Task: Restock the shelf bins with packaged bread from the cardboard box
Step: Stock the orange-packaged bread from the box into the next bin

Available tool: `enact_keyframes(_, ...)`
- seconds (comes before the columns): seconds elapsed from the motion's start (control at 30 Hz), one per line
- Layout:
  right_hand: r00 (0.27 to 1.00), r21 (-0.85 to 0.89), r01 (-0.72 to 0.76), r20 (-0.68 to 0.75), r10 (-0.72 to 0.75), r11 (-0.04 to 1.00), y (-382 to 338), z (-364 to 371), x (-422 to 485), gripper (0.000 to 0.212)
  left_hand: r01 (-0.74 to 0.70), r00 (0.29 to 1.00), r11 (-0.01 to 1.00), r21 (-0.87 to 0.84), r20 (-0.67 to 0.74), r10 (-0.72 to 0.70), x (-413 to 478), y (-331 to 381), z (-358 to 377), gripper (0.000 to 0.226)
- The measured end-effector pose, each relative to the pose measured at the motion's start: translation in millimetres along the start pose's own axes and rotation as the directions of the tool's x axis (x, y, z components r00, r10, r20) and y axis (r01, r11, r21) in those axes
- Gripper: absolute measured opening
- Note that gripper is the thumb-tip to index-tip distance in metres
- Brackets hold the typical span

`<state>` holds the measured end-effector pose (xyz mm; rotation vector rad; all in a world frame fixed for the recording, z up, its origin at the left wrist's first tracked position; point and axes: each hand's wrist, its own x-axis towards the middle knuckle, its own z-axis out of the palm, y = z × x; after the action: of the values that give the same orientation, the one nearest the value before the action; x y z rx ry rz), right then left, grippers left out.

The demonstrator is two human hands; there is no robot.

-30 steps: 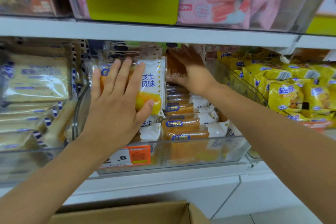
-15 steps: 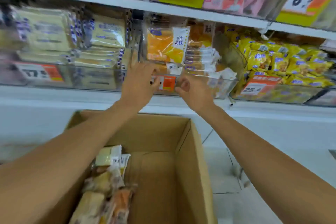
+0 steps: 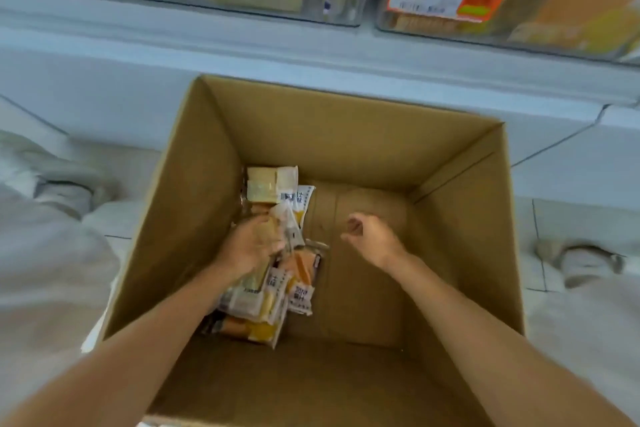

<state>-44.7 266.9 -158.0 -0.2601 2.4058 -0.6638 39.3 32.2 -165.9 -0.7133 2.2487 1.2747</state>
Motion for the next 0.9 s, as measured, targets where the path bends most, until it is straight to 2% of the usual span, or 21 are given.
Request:
enact_keyframes(0.1,0.997,0.034,-0.028,0.067,0.026,0.999,8,23,9,0.031,0.059,0.995,0.992,0.107,0.068,-0.067,9,-24,2,0.104)
enact_keyframes(0.13,0.997,0.046,-0.029,0.079,0.025,0.999,9,28,11,0.03,0.077,0.993,0.985,0.156,0.075,-0.089,13,-33,3,0.107)
enact_keyframes(0.23,0.996,0.076,-0.032,0.091,0.025,0.997,9,39,11,0.028,0.063,0.996,0.96,0.273,0.037,-0.076,18,-46,8,0.076)
enact_keyframes(0.37,0.994,0.135,-0.049,0.099,0.035,0.99,3,45,4,0.025,-0.045,0.995,0.958,0.284,-0.075,0.069,22,-53,9,0.046)
enact_keyframes(0.43,0.994,0.165,-0.059,0.102,0.042,0.985,1,46,-1,0.026,-0.006,0.998,0.932,0.362,-0.051,0.026,24,-48,9,0.054)
enact_keyframes(0.5,0.994,0.187,-0.059,0.101,0.04,0.981,-2,44,-8,0.026,0.049,0.996,0.831,0.555,0.037,-0.083,14,-42,14,0.085)
enact_keyframes(0.57,0.995,0.195,-0.055,0.087,0.039,0.979,-5,39,-15,0.024,0.013,0.985,0.734,0.679,0.116,-0.124,-2,-46,25,0.104)
enact_keyframes(0.67,0.995,0.223,-0.064,0.087,0.046,0.973,-4,35,-21,0.027,-0.08,0.988,0.689,0.72,0.148,-0.04,-12,-51,35,0.093)
enact_keyframes(0.73,0.994,0.251,-0.078,0.093,0.056,0.965,-2,30,-22,0.029,-0.058,0.99,0.798,0.599,0.14,-0.033,-10,-33,30,0.084)
enact_keyframes(0.77,0.993,0.289,-0.095,0.091,0.071,0.953,-1,27,-22,0.032,0.003,0.983,0.893,0.449,0.163,-0.086,-9,-20,23,0.077)
enact_keyframes(0.8,0.993,0.347,-0.111,0.086,0.086,0.931,-2,22,-23,0.037,0.101,0.956,0.964,0.246,0.244,-0.162,-11,-6,15,0.068)
enact_keyframes(0.83,0.992,0.425,-0.12,0.09,0.091,0.897,-5,16,-24,0.046,0.219,0.898,0.975,0.03,0.385,-0.213,-10,6,5,0.06)
enact_keyframes(0.9,0.983,0.617,-0.163,0.17,0.071,0.77,-11,1,-25,0.066,0.45,0.754,0.842,-0.298,0.631,-0.179,-14,23,-14,0.055)
